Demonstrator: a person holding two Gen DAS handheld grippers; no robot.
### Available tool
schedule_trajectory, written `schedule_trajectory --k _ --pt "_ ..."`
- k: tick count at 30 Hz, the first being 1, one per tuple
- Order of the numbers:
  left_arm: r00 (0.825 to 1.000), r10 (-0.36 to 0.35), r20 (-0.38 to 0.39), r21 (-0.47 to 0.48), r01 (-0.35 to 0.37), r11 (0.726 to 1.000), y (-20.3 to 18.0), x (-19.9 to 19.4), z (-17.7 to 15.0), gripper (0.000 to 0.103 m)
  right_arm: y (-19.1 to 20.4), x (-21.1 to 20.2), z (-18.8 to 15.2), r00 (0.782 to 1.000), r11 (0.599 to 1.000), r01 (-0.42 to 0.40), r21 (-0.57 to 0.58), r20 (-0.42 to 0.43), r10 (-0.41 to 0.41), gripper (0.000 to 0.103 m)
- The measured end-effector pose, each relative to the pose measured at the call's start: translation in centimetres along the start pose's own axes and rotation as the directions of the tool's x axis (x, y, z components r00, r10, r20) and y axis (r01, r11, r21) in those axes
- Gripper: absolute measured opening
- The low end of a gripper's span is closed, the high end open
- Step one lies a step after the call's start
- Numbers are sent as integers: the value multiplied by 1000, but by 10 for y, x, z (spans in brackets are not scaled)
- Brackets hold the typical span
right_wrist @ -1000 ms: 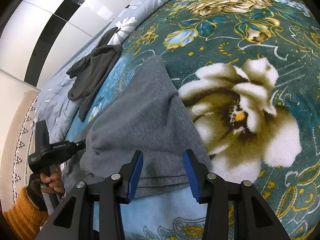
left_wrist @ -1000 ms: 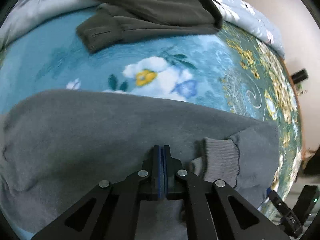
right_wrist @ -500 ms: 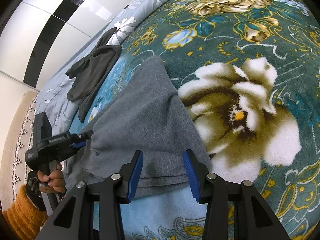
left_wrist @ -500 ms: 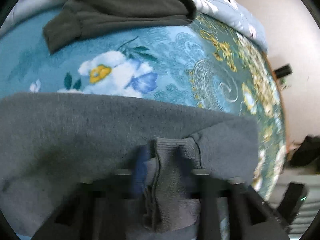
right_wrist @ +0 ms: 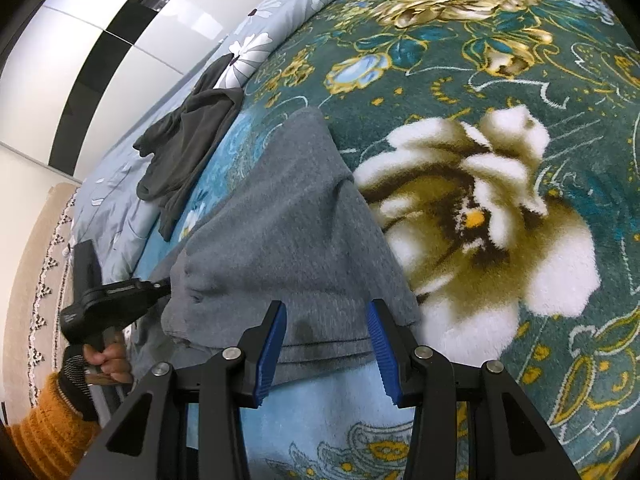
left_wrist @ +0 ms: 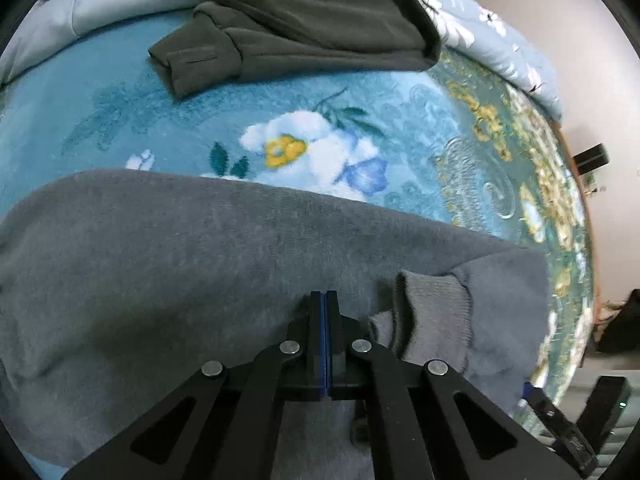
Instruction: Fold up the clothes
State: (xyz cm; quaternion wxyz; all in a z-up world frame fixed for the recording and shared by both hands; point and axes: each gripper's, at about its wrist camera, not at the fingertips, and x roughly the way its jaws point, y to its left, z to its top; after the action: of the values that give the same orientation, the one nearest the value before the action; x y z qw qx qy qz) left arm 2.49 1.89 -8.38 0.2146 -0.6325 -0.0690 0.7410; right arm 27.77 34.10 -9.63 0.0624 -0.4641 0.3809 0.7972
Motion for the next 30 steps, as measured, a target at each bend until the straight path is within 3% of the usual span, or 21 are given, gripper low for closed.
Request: schedule_trajectory --k 4,9,13,16,22,30 --pt "996 -84 24 -41 85 996 12 -25 -4 0 9 -7 0 998 998 57 -21 -20 -57 46" --pt "992 -120 34 -52 122 991 32 -51 -12 1 25 -31 -3 993 992 117 -43 -5 -118 46" --pt "991 -120 53 -64 123 990 61 -73 -21 16 53 -60 -3 986 982 166 -92 25 -164 48" --pt "990 -129 64 -92 134 987 81 -82 -25 21 81 -79 -2 981 972 192 -136 46 -187 52" --pt "987 -140 83 -158 152 976 117 -91 -33 25 166 -110 5 985 958 173 -228 52 -166 56" --pt "978 -167 127 -232 193 953 155 -109 -42 34 262 -66 -15 992 938 95 -332 -43 -116 59"
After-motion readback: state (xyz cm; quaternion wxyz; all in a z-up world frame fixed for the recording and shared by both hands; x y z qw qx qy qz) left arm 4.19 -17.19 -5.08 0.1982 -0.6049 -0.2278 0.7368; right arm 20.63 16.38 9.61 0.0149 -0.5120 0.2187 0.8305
